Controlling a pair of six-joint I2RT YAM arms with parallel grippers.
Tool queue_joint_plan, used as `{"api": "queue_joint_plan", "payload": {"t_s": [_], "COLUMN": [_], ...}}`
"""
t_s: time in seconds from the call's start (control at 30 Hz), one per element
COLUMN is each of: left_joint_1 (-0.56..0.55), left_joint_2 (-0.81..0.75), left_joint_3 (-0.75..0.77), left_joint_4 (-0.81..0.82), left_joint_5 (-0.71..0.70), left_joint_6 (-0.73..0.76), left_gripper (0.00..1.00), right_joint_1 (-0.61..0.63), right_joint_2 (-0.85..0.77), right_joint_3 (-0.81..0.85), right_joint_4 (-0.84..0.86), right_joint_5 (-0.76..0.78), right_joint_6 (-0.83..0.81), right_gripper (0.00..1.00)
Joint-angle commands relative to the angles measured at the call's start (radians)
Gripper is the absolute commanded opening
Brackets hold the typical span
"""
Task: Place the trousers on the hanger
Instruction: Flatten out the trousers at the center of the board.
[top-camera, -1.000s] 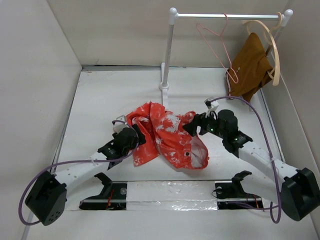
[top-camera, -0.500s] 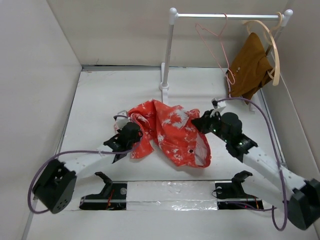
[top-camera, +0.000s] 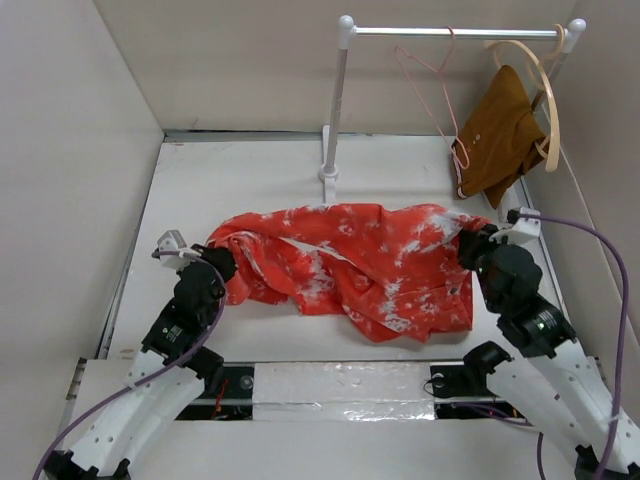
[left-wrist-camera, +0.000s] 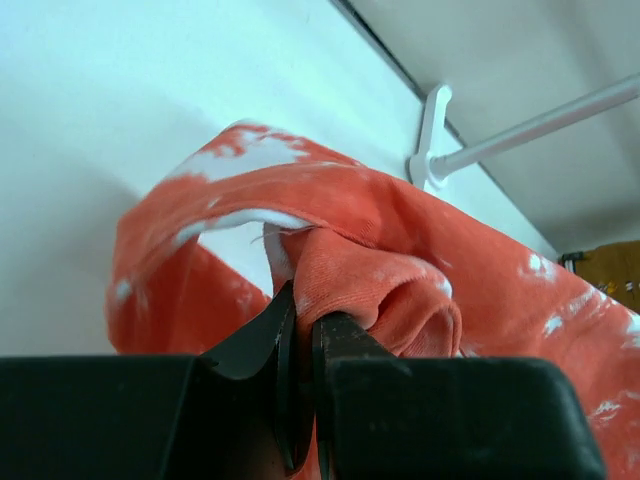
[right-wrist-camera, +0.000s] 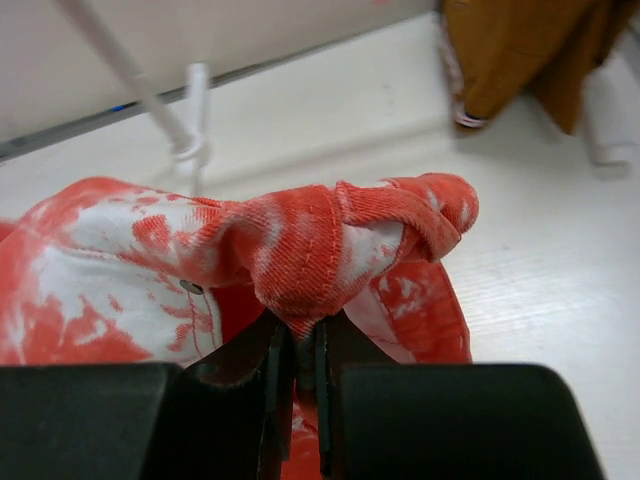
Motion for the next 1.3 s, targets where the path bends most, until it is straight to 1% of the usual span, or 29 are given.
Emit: {"api": "queue_joint_plan", "payload": {"t_s": [0.0, 0.03, 0.1, 0.13, 0.17, 0.2, 0.23, 0.27, 0.33, 0.4, 0.43, 0.47, 0.53, 0.6, 0.63, 0.7, 0.73, 0.77, 0.8, 0.83, 0.9, 0.93, 0.97, 1.03, 1.07, 1.1, 1.17, 1.2, 1.27], "left_joint_1": [0.004, 0.004, 0.004, 0.004, 0.004, 0.004, 0.004, 0.004, 0.004, 0.004, 0.004, 0.004, 0.004, 0.004, 0.004, 0.004, 0.004, 0.004, 0.004, 0.004, 0.004, 0.004, 0.004, 0.004, 0.004, 0.004, 0.004, 0.004, 0.004], "left_joint_2": [-0.006, 0.007, 0.021, 0.027, 0.034, 0.043, 0.05, 0.057, 0.064, 0.063, 0.064, 0.064, 0.057, 0.046, 0.026, 0.012, 0.012, 0.02, 0.033, 0.073, 0.13, 0.161, 0.222, 0.274, 0.296, 0.291, 0.227, 0.196, 0.105], "left_joint_3": [-0.021, -0.024, -0.028, -0.032, -0.035, -0.038, -0.035, -0.029, -0.024, -0.035, -0.038, -0.047, -0.067, -0.093, -0.099, -0.111, -0.113, -0.11, -0.093, -0.087, -0.061, -0.049, -0.035, 0.007, 0.023, 0.049, 0.068, 0.082, 0.097], "left_joint_4": [-0.053, -0.079, -0.121, -0.121, -0.104, -0.076, -0.078, -0.078, -0.067, -0.055, -0.05, -0.056, -0.088, -0.121, -0.102, -0.084, -0.04, -0.018, 0.002, 0.049, 0.08, 0.091, 0.099, 0.094, 0.079, 0.067, 0.054, 0.05, 0.042], "left_joint_5": [0.027, 0.032, -0.015, -0.021, -0.018, -0.006, -0.005, -0.008, -0.025, -0.031, -0.035, -0.038, -0.072, -0.126, -0.13, -0.144, -0.14, -0.129, -0.112, -0.073, -0.043, -0.022, -0.009, -0.006, -0.017, -0.028, -0.052, -0.064, -0.092], "left_joint_6": [-0.04, -0.044, -0.073, -0.077, -0.069, -0.055, -0.055, -0.066, -0.072, -0.074, -0.075, -0.092, -0.113, -0.174, -0.176, -0.193, -0.178, -0.166, -0.149, -0.103, -0.087, -0.09, -0.081, -0.078, -0.09, -0.09, -0.078, -0.065, -0.052], "left_gripper": [0.0, 0.02, 0.17, 0.36, 0.52, 0.78, 0.85, 0.88, 0.9, 0.9, 0.9, 0.9, 0.89, 0.87, 0.86, 0.86, 0.87, 0.87, 0.87, 0.86, 0.86, 0.87, 0.87, 0.88, 0.88, 0.88, 0.88, 0.88, 0.87], "right_joint_1": [-0.098, -0.13, -0.239, -0.277, -0.316, -0.375, -0.396, -0.416, -0.457, -0.477, -0.477, -0.477, -0.477, -0.447, -0.422, -0.339, -0.313, -0.286, -0.258, -0.196, -0.12, -0.029, 0.025, 0.137, 0.232, 0.271, 0.334, 0.384, 0.415], "right_joint_2": [0.109, 0.187, 0.275, 0.362, 0.404, 0.439, 0.476, 0.541, 0.586, 0.603, 0.596, 0.584, 0.53, 0.447, 0.417, 0.36, 0.314, 0.3, 0.291, 0.287, 0.319, 0.342, 0.406, 0.491, 0.54, 0.644, 0.747, 0.84, 0.925], "right_joint_3": [0.017, 0.007, 0.013, 0.016, 0.028, 0.054, 0.06, 0.065, 0.098, 0.088, 0.076, 0.047, 0.022, -0.027, -0.054, -0.127, -0.145, -0.157, -0.176, -0.18, -0.182, -0.156, -0.141, -0.054, -0.012, 0.034, 0.176, 0.209, 0.263], "right_joint_4": [0.068, 0.178, 0.241, 0.308, 0.32, 0.344, 0.364, 0.387, 0.361, 0.375, 0.396, 0.43, 0.432, 0.45, 0.487, 0.505, 0.507, 0.505, 0.505, 0.518, 0.547, 0.573, 0.593, 0.631, 0.633, 0.627, 0.582, 0.59, 0.64], "right_joint_5": [0.211, 0.21, 0.17, 0.155, 0.13, 0.072, 0.063, 0.05, 0.003, -0.011, -0.022, -0.042, -0.069, -0.166, -0.18, -0.206, -0.223, -0.243, -0.29, -0.324, -0.437, -0.474, -0.509, -0.571, -0.58, -0.62, -0.651, -0.66, -0.656], "right_joint_6": [0.041, 0.041, 0.072, 0.078, 0.093, 0.111, 0.116, 0.115, 0.13, 0.124, 0.119, 0.115, 0.104, 0.081, 0.072, 0.061, 0.053, 0.05, 0.037, 0.024, -0.008, -0.019, -0.031, -0.091, -0.115, -0.17, -0.212, -0.241, -0.255], "right_gripper": [0.02, 0.02, 0.02, 0.02, 0.01, 0.01, 0.02, 0.08, 0.16, 0.44, 0.54, 0.71, 0.78, 0.79, 0.77, 0.59, 0.47, 0.18, 0.08, 0.01, 0.0, 0.01, 0.04, 0.22, 0.32, 0.51, 0.66, 0.75, 0.8]}}
